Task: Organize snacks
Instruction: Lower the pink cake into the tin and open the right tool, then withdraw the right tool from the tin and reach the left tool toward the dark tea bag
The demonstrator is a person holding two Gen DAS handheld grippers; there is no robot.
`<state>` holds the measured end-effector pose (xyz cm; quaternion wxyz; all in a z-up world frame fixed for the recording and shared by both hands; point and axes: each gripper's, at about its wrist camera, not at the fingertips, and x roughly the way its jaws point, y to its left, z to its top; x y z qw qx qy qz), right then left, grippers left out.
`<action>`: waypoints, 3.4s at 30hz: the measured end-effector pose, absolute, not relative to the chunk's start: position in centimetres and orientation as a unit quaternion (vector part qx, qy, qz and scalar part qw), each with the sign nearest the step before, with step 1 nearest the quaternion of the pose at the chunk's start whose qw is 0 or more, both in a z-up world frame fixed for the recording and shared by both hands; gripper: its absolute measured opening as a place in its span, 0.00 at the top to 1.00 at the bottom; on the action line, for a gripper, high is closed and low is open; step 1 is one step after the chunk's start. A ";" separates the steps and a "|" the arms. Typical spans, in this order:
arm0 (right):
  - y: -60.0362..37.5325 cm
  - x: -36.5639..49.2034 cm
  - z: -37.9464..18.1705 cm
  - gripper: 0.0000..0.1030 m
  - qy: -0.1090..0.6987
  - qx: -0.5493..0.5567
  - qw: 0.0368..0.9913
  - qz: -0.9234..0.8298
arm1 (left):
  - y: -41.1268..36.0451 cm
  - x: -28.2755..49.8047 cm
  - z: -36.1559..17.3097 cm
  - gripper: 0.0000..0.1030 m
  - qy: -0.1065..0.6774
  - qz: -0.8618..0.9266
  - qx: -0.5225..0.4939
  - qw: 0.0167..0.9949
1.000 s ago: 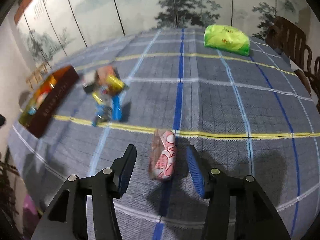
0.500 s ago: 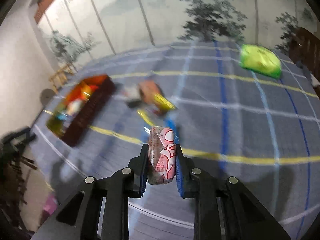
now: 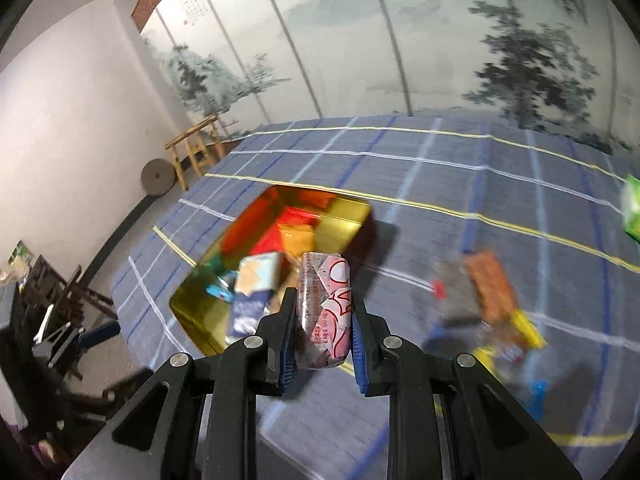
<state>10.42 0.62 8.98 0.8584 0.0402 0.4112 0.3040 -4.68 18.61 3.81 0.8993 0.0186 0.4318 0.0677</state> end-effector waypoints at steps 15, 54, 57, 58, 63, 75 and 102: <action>7.7 15.6 5.3 0.76 0.461 0.034 0.832 0.307 | 22.3 -3.7 3.0 0.21 0.433 0.092 0.017 0.897; 11.6 17.8 2.7 0.75 0.481 -0.017 0.828 0.288 | 23.6 -2.7 1.1 0.20 0.454 0.097 0.014 0.886; 11.5 17.7 2.6 0.75 0.479 -0.027 0.831 0.281 | 23.6 -2.7 1.0 0.20 0.454 0.098 0.014 0.885; 11.4 17.7 2.6 0.75 0.479 -0.028 0.832 0.278 | 23.6 -2.7 1.0 0.20 0.454 0.098 0.014 0.885; 10.7 17.8 2.8 0.74 0.477 -0.023 0.837 0.267 | 23.7 -2.7 1.0 0.20 0.454 0.098 0.015 0.885; 7.5 14.9 5.5 0.33 0.433 0.023 0.859 0.272 | 23.5 -3.5 1.8 0.20 0.435 0.094 0.015 0.895; -17.9 2.4 5.9 0.05 0.355 0.096 0.925 0.100 | 9.3 -5.5 7.9 0.12 0.350 0.013 0.129 0.928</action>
